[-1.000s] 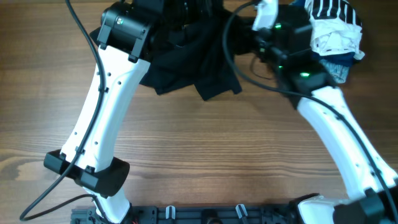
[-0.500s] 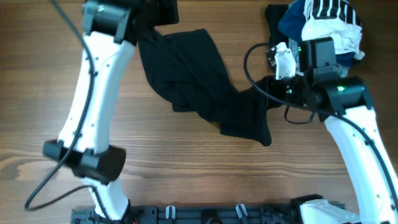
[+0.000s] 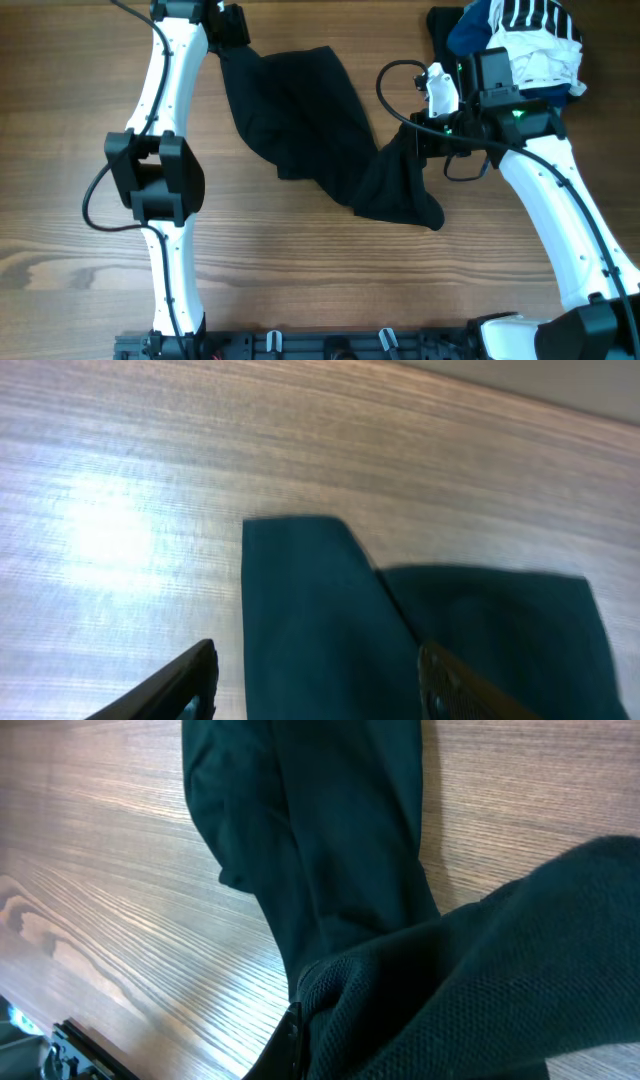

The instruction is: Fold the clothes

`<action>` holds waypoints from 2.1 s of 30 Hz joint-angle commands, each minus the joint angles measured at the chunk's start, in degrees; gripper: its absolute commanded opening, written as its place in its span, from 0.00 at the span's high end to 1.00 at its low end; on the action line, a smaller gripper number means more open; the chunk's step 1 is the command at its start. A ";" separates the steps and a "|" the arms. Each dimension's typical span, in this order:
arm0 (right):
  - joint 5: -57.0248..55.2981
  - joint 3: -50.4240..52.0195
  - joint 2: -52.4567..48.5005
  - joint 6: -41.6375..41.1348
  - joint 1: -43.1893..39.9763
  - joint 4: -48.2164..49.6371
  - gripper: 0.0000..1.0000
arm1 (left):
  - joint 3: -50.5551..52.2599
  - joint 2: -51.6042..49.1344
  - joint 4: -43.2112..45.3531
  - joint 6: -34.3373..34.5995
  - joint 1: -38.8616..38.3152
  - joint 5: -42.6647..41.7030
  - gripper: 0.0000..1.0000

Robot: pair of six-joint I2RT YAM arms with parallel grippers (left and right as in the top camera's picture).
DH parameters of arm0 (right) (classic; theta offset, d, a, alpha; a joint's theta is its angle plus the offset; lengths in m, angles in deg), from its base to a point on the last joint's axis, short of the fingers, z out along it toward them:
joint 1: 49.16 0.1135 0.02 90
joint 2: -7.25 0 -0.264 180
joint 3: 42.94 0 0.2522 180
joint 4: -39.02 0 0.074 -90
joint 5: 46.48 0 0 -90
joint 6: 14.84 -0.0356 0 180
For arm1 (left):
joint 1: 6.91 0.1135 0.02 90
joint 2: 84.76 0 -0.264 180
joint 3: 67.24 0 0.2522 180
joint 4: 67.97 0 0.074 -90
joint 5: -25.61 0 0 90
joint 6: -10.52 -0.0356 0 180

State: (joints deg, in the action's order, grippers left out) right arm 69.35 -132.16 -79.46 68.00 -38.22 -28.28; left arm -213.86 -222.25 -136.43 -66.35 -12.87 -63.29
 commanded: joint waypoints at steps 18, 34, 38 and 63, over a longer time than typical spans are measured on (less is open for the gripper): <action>-1.01 0.22 -0.50 1.11 0.13 1.57 0.85 | -0.33 -16.22 6.73 -0.70 1.20 0.92 0.27; 5.60 -0.02 -0.50 2.73 0.13 5.11 0.51 | -0.35 -2.23 -6.51 -0.68 5.60 1.99 0.96; 5.81 0.00 -0.50 1.57 0.13 1.53 0.48 | -0.35 11.37 -10.84 0.85 6.38 1.92 0.96; -12.28 9.44 -16.92 -3.54 10.67 10.93 0.26 | -0.33 33.57 -16.11 2.73 -0.22 1.81 0.96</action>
State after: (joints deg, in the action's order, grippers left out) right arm 60.52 -123.20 -92.25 65.36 -27.66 -20.85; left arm -214.34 -188.74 -152.43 -64.17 -12.91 -62.09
